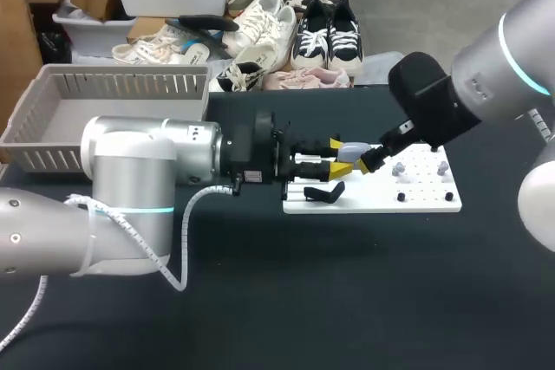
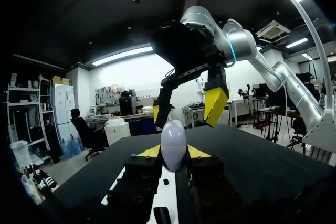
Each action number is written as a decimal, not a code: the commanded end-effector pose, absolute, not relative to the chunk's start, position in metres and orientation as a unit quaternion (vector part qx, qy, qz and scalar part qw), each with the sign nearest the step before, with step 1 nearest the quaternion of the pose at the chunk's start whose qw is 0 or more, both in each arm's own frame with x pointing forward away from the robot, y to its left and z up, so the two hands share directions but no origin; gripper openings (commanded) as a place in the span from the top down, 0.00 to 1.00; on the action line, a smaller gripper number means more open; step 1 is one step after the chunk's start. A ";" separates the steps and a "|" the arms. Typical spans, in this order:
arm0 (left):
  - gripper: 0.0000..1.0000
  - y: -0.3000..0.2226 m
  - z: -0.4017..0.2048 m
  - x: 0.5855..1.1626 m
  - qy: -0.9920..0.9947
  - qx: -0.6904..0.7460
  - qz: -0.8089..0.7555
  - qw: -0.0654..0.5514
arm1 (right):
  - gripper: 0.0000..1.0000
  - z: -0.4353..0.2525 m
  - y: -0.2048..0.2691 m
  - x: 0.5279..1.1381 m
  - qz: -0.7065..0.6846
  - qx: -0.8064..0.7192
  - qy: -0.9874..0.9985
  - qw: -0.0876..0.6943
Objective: Pick up each earbud case from the left stands, insert the matching earbuds, close the lid, and place the case in the box.
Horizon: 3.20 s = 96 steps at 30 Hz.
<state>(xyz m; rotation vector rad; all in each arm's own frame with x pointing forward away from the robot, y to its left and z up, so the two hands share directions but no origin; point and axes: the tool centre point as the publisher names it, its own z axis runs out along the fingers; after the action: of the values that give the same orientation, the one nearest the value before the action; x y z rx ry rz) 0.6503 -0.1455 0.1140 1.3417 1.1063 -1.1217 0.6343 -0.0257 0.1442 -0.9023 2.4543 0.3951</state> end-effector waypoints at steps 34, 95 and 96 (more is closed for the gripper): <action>1.00 -0.146 0.113 0.651 0.459 0.557 -0.466 0.512 | 0.00 0.144 -0.024 0.655 0.124 -0.295 0.911 0.259; 1.00 -0.136 0.108 0.648 0.472 0.547 -0.469 0.508 | 0.33 0.073 -0.146 0.703 -0.074 -0.227 0.967 0.094; 1.00 -0.136 0.108 0.648 0.472 0.547 -0.469 0.508 | 0.35 0.071 -0.147 0.704 -0.073 -0.226 0.967 0.092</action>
<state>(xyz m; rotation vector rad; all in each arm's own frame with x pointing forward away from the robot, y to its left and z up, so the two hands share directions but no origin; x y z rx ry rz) 0.6492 -0.1359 0.1085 1.3213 1.1369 -1.1346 0.6979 -0.1486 0.0756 -0.6719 2.8491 -0.2109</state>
